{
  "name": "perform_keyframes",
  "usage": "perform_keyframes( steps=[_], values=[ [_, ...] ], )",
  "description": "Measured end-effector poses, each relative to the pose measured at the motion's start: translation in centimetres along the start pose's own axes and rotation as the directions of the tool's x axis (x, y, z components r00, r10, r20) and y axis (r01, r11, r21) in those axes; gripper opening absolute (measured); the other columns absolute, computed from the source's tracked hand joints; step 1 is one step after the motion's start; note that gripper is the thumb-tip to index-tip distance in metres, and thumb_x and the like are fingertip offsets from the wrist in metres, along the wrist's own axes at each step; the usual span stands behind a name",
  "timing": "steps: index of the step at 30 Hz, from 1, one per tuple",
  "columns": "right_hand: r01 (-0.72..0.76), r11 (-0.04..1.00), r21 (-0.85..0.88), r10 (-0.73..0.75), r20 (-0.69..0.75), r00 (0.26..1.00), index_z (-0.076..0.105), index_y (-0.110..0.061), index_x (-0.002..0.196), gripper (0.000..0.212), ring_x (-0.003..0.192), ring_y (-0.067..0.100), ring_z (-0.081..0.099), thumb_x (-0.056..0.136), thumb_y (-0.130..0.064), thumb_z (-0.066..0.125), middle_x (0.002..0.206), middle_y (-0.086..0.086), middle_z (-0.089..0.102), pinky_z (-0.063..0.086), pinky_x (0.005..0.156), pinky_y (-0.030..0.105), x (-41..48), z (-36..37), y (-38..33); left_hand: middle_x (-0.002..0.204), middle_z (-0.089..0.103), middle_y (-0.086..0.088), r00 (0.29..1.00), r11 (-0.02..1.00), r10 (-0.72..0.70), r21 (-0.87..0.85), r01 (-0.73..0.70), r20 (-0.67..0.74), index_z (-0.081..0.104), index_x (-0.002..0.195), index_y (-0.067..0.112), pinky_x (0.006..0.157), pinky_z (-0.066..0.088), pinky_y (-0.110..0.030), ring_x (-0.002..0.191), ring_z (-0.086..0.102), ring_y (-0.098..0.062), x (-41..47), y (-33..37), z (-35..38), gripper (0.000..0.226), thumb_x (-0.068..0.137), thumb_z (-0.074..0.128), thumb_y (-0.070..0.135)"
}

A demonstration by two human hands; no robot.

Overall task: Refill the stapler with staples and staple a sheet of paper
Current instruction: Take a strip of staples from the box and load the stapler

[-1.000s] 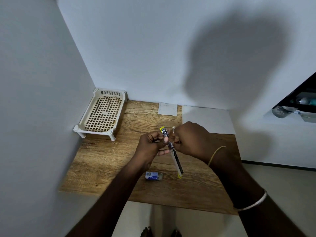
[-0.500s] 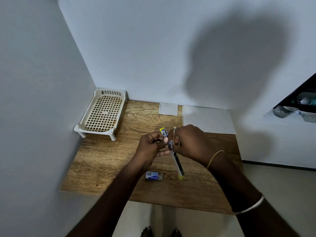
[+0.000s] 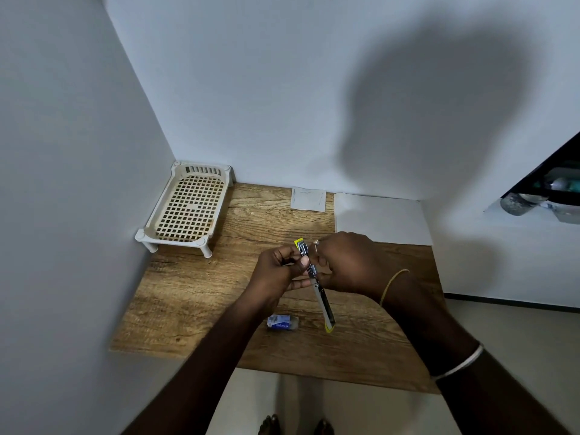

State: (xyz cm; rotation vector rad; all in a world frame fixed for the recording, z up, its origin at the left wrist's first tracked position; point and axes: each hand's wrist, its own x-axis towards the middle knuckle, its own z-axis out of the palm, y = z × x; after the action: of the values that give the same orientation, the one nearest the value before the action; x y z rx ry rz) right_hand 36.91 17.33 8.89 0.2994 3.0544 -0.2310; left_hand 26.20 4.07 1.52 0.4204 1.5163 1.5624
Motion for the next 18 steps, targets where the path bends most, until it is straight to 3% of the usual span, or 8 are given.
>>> perform_keyframes(
  steps=[3,11,15,18],
  values=[
    [0.04,0.998,-0.045,-0.041,-0.02,0.999,0.06,-0.025,0.081,0.019,0.07,0.02,0.062,0.074,-0.04,0.07,0.08,-0.006,0.064,0.04,0.054,0.027,0.0,0.3,0.2,0.107,0.069,-0.032,1.0,1.0,-0.003,0.016,0.003,-0.003,0.062,0.109,-0.016,0.08,0.063,-0.046,0.093,0.072,-0.029,0.1,-0.2,-0.2,0.023,0.097,0.063,0.003],
    [0.097,0.994,-0.04,-0.101,-0.133,0.986,0.058,-0.023,0.07,0.024,0.051,0.015,0.047,0.063,-0.037,0.076,0.064,-0.007,0.058,0.03,0.049,0.022,-0.5,0.3,0.2,0.099,0.074,-0.015,0.998,1.0,-0.01,0.007,0.01,0.059,0.066,0.109,-0.012,0.072,0.061,-0.034,0.089,0.075,-0.02,0.0,0.1,-0.3,0.02,0.097,0.063,0.004],
    [0.061,0.997,0.05,-0.053,-0.148,0.988,0.062,-0.021,0.075,0.02,0.056,0.012,0.042,0.071,-0.038,0.073,0.065,-0.014,0.044,0.036,0.051,0.025,-0.9,0.2,0.6,0.101,0.073,-0.016,0.997,1.0,-0.007,-0.006,0.008,0.078,0.067,0.111,-0.01,0.077,0.062,-0.04,0.091,0.074,-0.022,0.0,0.5,-0.1,0.02,0.098,0.063,0.004],
    [0.036,0.992,0.119,-0.022,-0.121,0.992,0.065,-0.02,0.08,0.021,0.06,0.016,0.054,0.075,-0.039,0.07,0.069,-0.01,0.056,0.049,0.055,0.031,-1.4,-0.1,0.8,0.104,0.071,-0.019,0.995,1.0,-0.014,-0.004,0.015,0.096,0.067,0.112,-0.008,0.086,0.061,-0.05,0.093,0.073,-0.024,-0.1,0.8,0.0,0.02,0.098,0.062,0.005]
  ],
)
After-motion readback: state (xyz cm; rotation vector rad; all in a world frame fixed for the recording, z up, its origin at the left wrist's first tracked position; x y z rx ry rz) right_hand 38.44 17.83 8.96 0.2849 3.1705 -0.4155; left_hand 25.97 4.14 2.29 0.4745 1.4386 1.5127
